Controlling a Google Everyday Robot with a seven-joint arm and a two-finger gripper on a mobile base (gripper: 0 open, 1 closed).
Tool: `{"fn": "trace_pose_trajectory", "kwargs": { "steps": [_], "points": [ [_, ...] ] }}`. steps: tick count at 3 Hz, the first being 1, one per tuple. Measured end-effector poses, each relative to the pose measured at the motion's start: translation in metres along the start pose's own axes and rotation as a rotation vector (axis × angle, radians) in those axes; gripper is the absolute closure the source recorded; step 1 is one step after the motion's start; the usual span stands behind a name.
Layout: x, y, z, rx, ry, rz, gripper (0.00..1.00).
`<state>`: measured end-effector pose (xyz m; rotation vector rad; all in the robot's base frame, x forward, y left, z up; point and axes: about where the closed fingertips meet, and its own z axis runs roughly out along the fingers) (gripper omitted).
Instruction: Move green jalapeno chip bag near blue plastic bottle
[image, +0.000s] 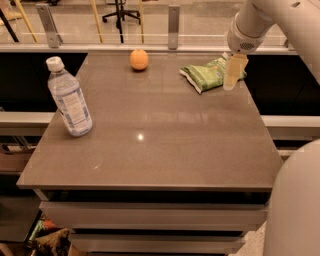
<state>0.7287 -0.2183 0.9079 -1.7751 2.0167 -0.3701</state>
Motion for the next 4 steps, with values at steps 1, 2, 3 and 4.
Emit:
{"fn": "trace_pose_trajectory", "kwargs": {
  "steps": [1,2,3,4],
  "points": [
    [-0.007,-0.011,0.022,-0.013,-0.034,-0.036,0.00],
    [-0.012,-0.017,0.045,-0.042,-0.062,-0.068,0.00],
    [-0.014,-0.020,0.063,-0.069,-0.077,-0.083,0.00],
    [-0.013,-0.019,0.078,-0.100,-0.081,-0.088,0.00]
  ]
}}
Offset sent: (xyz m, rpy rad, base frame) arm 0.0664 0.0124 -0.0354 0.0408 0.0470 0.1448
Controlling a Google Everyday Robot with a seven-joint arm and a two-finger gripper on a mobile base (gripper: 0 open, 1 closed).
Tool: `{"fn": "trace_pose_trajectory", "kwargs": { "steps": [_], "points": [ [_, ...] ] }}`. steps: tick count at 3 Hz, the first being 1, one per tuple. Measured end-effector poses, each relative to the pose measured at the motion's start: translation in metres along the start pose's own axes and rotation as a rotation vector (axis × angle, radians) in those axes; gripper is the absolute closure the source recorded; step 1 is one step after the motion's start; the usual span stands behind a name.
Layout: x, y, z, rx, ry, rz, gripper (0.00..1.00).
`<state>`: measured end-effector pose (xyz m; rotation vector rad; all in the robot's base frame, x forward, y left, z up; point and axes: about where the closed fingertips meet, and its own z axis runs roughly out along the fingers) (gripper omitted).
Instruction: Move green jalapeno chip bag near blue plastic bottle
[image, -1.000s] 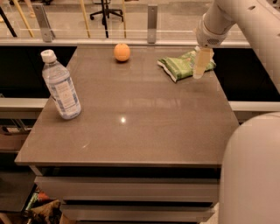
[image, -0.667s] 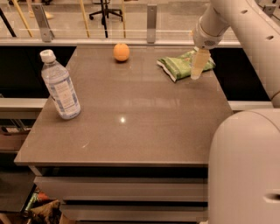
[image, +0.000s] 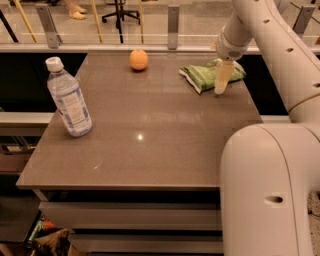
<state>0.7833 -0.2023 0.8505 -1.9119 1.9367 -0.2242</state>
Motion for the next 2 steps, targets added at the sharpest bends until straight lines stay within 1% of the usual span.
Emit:
{"fn": "trace_pose_trajectory", "kwargs": {
  "steps": [1,2],
  "points": [
    [-0.0006,-0.0008,0.0028,0.000,-0.001,0.000,0.18],
    [-0.0016,-0.0005,0.0071,-0.003,-0.002,-0.001,0.40]
  ]
}}
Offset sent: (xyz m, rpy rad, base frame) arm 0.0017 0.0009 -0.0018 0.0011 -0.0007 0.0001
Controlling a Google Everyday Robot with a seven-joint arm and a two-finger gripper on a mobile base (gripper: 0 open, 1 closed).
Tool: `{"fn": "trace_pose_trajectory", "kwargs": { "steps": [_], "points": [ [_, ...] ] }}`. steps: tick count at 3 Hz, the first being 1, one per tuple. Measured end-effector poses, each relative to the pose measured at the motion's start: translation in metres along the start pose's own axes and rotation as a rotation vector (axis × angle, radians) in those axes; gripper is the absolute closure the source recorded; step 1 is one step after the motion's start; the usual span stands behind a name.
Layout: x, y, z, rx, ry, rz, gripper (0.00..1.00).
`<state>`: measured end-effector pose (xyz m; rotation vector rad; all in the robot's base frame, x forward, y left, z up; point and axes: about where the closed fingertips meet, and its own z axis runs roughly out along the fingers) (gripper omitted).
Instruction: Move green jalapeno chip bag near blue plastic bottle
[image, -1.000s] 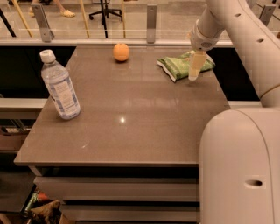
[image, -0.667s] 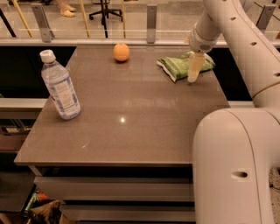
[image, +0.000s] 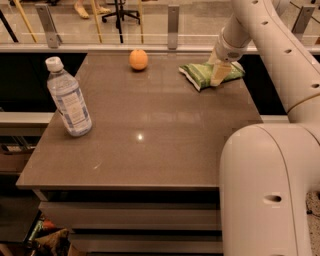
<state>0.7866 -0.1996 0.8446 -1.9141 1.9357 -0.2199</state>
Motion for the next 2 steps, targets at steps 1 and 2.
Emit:
{"fn": "trace_pose_trajectory", "kwargs": {
  "steps": [1,2],
  "points": [
    [-0.0009,0.0003,0.0045,-0.003,-0.001,-0.001,0.64],
    [-0.0018,0.0007,0.0088,-0.007,-0.002,-0.002,0.87]
  ]
}}
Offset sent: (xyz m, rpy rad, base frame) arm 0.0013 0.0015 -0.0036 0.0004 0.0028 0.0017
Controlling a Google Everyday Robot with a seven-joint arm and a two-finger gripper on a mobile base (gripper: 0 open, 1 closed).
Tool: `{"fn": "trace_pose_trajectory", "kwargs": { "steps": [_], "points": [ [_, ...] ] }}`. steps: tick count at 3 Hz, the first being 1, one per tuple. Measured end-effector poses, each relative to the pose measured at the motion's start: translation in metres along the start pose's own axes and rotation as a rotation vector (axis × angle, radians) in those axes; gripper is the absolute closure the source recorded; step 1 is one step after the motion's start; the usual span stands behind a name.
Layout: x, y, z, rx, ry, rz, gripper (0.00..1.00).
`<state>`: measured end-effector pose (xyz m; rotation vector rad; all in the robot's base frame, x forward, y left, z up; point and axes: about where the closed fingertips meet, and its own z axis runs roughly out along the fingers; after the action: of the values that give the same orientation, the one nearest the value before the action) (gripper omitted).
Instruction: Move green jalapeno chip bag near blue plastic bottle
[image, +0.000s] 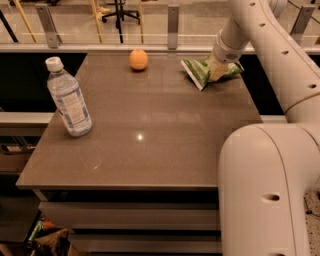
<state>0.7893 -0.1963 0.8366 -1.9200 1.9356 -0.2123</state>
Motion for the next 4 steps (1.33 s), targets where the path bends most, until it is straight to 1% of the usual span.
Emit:
{"fn": "trace_pose_trajectory", "kwargs": {
  "steps": [1,2,3,4],
  "points": [
    [-0.001,0.000,0.002,-0.003,-0.001,-0.001,1.00],
    [-0.002,0.000,0.002,-0.004,-0.003,0.001,1.00],
    [-0.011,0.005,-0.017,-0.008,-0.009,0.019,1.00],
    [-0.020,0.009,-0.043,0.013,-0.001,0.039,1.00]
  ]
}}
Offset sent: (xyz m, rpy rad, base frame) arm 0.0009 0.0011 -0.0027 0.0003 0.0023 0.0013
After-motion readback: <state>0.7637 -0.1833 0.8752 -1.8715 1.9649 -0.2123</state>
